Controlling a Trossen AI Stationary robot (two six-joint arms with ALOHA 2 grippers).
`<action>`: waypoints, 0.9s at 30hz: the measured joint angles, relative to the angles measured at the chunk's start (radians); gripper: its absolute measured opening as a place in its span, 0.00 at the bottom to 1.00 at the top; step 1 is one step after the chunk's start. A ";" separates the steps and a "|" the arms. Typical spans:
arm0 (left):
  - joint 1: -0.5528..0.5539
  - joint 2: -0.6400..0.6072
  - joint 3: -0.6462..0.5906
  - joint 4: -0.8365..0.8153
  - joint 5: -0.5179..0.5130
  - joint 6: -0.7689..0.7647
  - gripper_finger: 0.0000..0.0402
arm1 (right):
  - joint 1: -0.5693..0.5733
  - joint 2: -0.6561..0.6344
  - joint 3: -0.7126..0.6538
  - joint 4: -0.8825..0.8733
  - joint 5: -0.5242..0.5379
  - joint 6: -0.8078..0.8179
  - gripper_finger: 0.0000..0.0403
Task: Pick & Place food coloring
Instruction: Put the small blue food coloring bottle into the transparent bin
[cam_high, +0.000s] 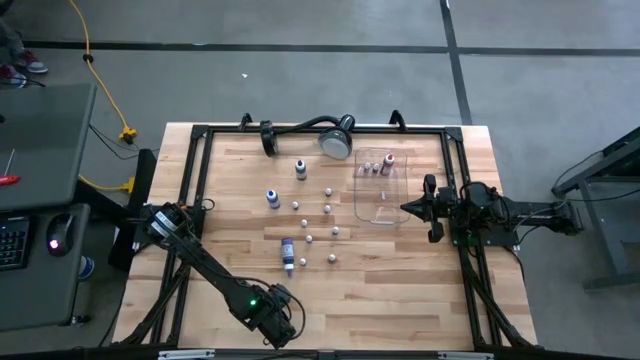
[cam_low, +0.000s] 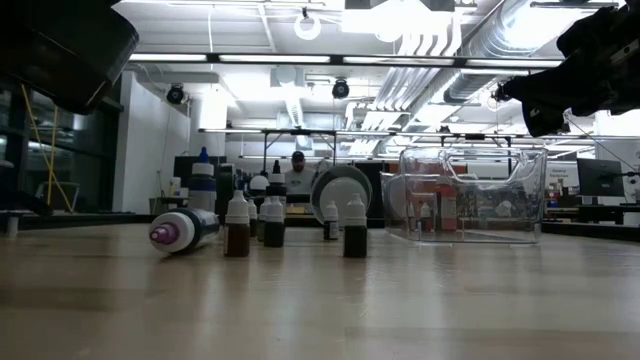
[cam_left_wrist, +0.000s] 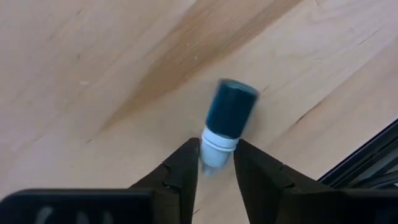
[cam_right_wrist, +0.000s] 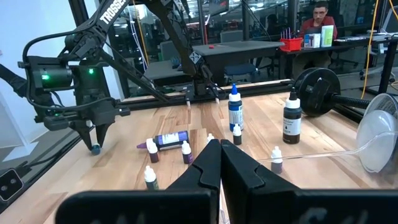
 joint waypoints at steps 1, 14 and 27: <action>0.000 0.000 0.000 0.000 0.000 0.005 0.24 | 0.000 0.000 0.000 0.000 0.000 0.000 0.00; 0.000 -0.001 0.000 0.007 0.010 0.052 0.11 | 0.000 0.000 0.000 0.000 0.000 0.000 0.00; 0.039 0.007 0.096 -0.050 0.093 0.227 0.11 | 0.000 0.000 0.000 0.000 0.000 0.000 0.00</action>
